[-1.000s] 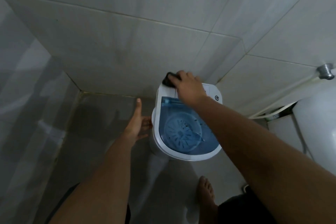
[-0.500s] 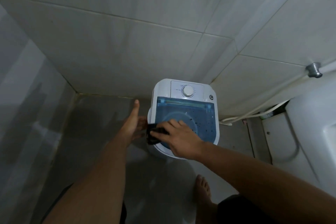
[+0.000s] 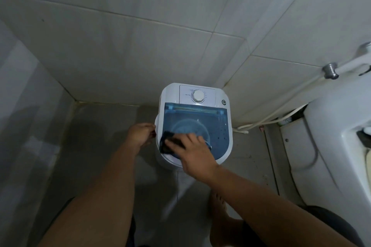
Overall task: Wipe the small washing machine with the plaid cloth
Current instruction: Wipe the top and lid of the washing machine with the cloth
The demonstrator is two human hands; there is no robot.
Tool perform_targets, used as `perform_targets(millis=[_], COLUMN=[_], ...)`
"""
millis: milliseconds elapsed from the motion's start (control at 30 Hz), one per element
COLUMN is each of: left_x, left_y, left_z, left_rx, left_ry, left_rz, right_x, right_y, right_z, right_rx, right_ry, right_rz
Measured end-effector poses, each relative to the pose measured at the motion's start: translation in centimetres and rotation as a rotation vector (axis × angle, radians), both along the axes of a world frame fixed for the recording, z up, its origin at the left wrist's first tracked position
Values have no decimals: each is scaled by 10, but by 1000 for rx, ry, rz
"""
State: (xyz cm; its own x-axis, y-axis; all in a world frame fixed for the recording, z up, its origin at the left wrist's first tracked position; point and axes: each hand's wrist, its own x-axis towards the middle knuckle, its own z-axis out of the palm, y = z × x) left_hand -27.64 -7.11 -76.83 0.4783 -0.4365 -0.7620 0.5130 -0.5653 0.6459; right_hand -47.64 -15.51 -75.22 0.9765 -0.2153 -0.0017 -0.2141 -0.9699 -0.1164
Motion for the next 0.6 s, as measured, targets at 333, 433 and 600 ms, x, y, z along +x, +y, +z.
perform_targets(millis=[333, 433, 600], left_x=[-2, -1, 2], left_y=[-1, 0, 0], left_z=[-2, -2, -7], left_rx=[-11, -7, -3], left_ry=[-17, -29, -39], left_rz=[25, 12, -12], right_x=[13, -4, -20], right_y=[-32, 10, -29], right_z=[17, 14, 30], right_rx=[-29, 59, 246], right_ry=[79, 61, -205], right_rz=[-316, -6, -163])
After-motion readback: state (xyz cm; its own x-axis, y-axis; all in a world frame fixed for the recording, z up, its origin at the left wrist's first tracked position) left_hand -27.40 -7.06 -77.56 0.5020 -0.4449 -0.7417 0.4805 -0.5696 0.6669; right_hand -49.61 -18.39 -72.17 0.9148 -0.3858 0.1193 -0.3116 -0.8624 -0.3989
